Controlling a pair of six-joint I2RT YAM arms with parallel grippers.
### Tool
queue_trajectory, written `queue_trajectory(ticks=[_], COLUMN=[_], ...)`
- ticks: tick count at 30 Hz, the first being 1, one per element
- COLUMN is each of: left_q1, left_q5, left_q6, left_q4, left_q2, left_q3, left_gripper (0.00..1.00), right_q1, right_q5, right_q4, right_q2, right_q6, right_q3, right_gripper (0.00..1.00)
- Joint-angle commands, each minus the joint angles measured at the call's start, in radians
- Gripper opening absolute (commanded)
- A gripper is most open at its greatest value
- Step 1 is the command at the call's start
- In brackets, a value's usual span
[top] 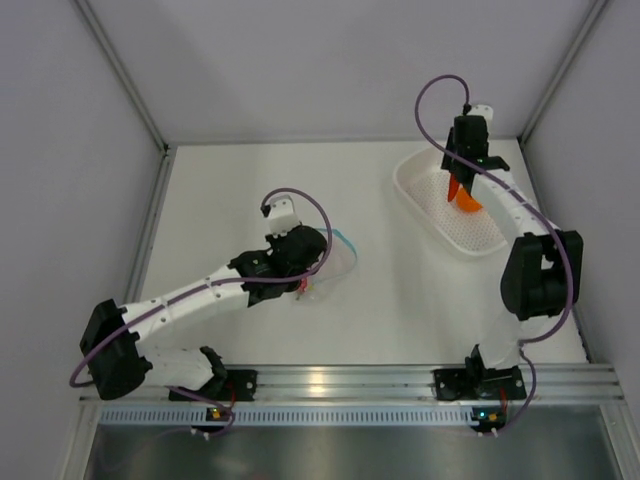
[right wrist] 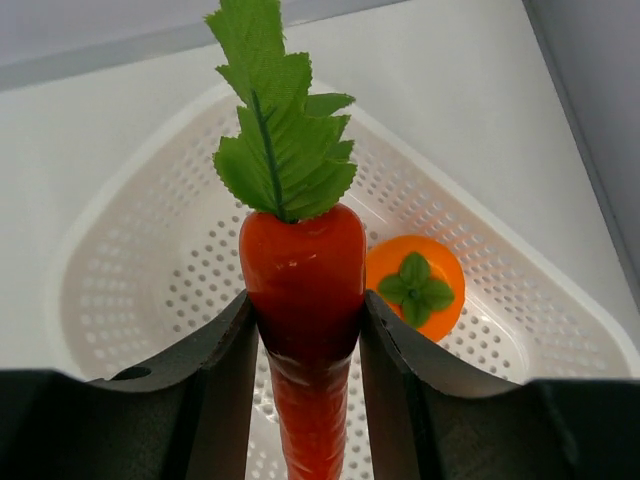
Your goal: Open the zip-top bag and remove the fake food
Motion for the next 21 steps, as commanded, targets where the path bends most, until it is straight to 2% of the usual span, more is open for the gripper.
queue_trajectory(ticks=[1, 5, 7, 9, 11, 13, 14, 18, 20, 21], left_q1=[0.01, 0.012, 0.015, 0.021, 0.036, 0.047, 0.051, 0.056, 0.056, 0.056], left_q5=[0.026, 0.028, 0.025, 0.031, 0.052, 0.062, 0.065, 0.068, 0.066, 0.066], left_q6=[0.015, 0.022, 0.028, 0.03, 0.035, 0.033, 0.03, 0.024, 0.013, -0.002], left_q4=[0.007, 0.01, 0.009, 0.007, 0.009, 0.007, 0.009, 0.009, 0.01, 0.009], left_q2=[0.006, 0.003, 0.004, 0.01, 0.029, 0.039, 0.04, 0.05, 0.055, 0.055], left_q3=[0.013, 0.023, 0.03, 0.035, 0.047, 0.059, 0.062, 0.089, 0.102, 0.107], left_gripper=[0.0, 0.0, 0.0, 0.0, 0.0, 0.0, 0.0, 0.0, 0.0, 0.0], right_q1=[-0.016, -0.016, -0.019, -0.018, -0.018, -0.019, -0.019, -0.016, -0.016, -0.016], right_q5=[-0.021, -0.03, -0.041, -0.051, -0.056, -0.07, -0.076, -0.111, -0.178, -0.218], right_q4=[-0.142, -0.262, -0.294, -0.293, -0.29, -0.267, -0.256, -0.219, -0.17, -0.129], right_q2=[0.125, 0.274, 0.325, 0.339, 0.336, 0.3, 0.285, 0.163, 0.106, 0.033], right_q6=[-0.137, -0.182, -0.185, -0.184, -0.165, -0.148, -0.141, -0.086, -0.014, 0.02], right_q3=[0.169, 0.31, 0.347, 0.345, 0.339, 0.31, 0.296, 0.22, 0.181, 0.104], right_gripper=[0.13, 0.27, 0.31, 0.39, 0.52, 0.7, 0.99, 0.99, 1.0, 0.99])
